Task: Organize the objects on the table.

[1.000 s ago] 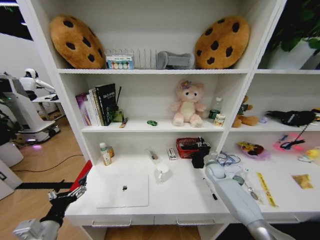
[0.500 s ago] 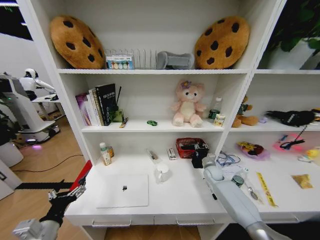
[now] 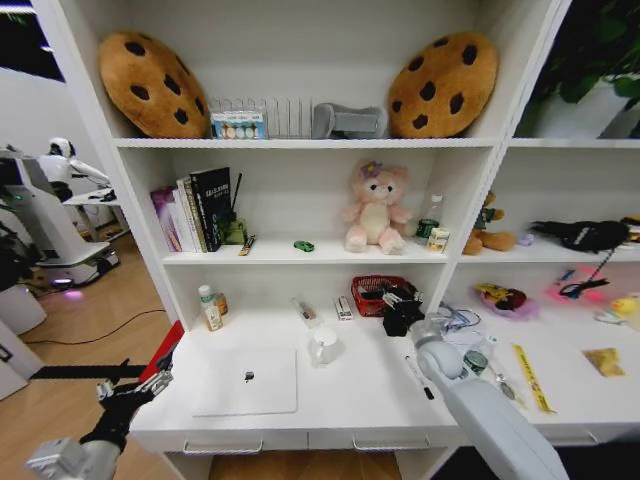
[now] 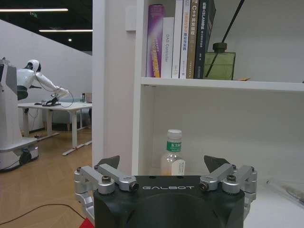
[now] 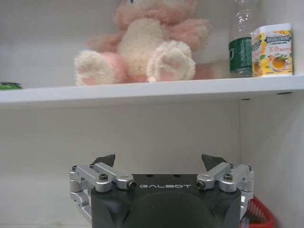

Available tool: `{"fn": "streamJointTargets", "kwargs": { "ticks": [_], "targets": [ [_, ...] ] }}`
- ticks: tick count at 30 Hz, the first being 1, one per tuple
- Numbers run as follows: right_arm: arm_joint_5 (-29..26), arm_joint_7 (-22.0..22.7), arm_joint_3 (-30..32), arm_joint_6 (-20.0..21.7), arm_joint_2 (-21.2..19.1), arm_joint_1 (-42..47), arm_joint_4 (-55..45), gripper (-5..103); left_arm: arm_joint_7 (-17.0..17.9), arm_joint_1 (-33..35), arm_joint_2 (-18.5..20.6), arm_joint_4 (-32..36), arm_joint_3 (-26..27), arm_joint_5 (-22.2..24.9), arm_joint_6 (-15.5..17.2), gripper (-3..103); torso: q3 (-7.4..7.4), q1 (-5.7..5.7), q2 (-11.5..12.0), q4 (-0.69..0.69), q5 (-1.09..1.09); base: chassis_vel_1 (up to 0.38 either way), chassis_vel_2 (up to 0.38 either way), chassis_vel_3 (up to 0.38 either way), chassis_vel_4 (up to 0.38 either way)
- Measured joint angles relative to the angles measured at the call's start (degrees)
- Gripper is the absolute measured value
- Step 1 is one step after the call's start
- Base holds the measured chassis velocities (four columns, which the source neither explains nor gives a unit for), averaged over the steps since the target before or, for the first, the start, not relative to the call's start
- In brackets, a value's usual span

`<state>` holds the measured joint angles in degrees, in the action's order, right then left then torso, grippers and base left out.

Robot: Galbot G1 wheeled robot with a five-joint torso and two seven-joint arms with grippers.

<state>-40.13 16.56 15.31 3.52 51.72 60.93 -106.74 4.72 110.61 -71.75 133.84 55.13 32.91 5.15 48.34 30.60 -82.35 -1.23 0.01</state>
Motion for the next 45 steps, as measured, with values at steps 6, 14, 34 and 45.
{"fn": "streamJointTargets", "kwargs": {
  "ticks": [6,14,34,45],
  "targets": [
    [-6.22,5.99,1.62,6.92,-1.51,6.26,-8.80,100,-0.01,0.24,-0.49,0.19,0.12,-0.28,-0.38,97,0.00,0.00,0.00,0.00,0.00,0.000,0.000,0.000,0.000],
    [-14.75,6.58,11.22,17.98,-2.32,18.92,-14.74,100,-0.27,0.03,-0.76,0.39,0.16,-0.29,-0.80,97,0.00,0.00,0.00,-0.02,0.02,0.000,0.000,0.000,0.000],
    [-11.12,-13.55,17.12,20.19,-5.06,21.24,-1.01,100,-0.25,-0.09,-1.21,0.31,0.30,-0.30,-1.04,97,0.01,0.01,0.01,0.01,0.00,0.000,0.000,0.000,0.000],
    [-9.47,-14.51,13.85,19.03,-5.03,19.37,4.03,100,-0.29,-0.25,-1.62,-0.30,-0.05,-0.64,-1.11,97,0.01,0.01,0.01,0.00,0.00,0.000,0.000,0.000,0.000]
  ]
}}
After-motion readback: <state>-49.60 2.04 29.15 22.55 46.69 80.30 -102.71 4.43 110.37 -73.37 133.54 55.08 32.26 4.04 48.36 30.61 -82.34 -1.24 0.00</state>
